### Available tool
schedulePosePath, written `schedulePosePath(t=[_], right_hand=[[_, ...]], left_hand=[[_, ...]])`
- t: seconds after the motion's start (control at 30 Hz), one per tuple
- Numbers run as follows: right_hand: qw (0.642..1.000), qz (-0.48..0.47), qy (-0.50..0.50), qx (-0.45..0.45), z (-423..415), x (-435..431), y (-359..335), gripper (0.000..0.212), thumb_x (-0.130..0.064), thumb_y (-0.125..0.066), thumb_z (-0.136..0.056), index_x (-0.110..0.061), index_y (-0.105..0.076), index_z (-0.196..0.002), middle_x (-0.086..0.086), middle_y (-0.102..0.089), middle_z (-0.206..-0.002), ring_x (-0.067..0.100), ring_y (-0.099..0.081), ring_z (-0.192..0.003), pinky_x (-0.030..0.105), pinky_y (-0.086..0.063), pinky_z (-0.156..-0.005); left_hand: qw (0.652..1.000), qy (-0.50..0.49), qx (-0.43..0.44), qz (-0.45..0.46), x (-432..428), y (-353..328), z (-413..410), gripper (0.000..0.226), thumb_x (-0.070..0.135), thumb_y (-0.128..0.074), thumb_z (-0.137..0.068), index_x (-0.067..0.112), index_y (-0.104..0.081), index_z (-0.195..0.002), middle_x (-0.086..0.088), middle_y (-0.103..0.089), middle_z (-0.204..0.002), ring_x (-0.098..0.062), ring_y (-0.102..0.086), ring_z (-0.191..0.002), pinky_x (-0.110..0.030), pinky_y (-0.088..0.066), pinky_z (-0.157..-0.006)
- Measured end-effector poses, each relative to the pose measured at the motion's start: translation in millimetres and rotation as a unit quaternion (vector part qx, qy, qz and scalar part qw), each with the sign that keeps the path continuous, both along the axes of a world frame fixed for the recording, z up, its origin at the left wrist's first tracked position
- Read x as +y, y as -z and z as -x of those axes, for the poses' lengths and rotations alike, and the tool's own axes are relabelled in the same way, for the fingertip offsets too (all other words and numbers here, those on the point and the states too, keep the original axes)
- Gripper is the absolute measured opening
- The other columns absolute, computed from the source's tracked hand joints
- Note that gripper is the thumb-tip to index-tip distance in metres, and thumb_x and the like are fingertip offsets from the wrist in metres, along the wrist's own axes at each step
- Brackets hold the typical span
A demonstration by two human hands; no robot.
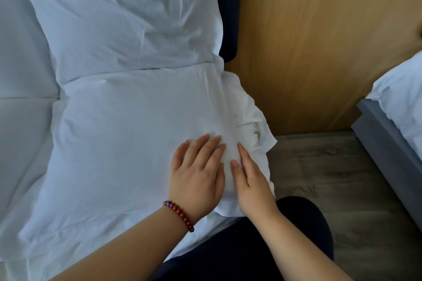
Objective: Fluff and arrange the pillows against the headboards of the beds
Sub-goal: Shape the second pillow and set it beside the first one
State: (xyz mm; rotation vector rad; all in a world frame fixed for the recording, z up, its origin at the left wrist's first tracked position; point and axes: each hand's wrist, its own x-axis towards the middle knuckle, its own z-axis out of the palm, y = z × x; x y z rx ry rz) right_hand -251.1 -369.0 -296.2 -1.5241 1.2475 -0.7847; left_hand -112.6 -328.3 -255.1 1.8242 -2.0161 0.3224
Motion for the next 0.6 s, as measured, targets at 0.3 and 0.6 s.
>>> schedulePosePath(t=[0.3, 0.6], right_hand=[[0.998, -0.011, -0.031, -0.044, 45, -24, 40, 0.037, -0.043, -0.046, -0.098, -0.022, -0.063, -0.124, -0.018, -0.062, -0.122, -0.008, -0.053, -0.116, 0.01, -0.038, -0.099], [0.961, -0.275, 0.004, -0.026, 118, -47, 59, 0.026, -0.033, -0.051, -0.099, -0.027, -0.062, -0.122, -0.013, -0.064, -0.116, 0.002, -0.058, -0.108, 0.002, -0.038, -0.079]], left_hand=[[0.996, 0.019, -0.087, 0.029, -21, 29, 25, 0.032, 0.023, -0.05, -0.093, 0.023, -0.07, -0.117, 0.008, -0.058, -0.137, -0.017, -0.043, -0.136, -0.048, -0.024, -0.112], [0.975, 0.071, -0.071, -0.196, -57, 13, 90, 0.018, 0.021, -0.061, -0.083, 0.021, -0.076, -0.093, 0.008, -0.074, -0.099, -0.017, -0.067, -0.103, -0.044, -0.039, -0.102]])
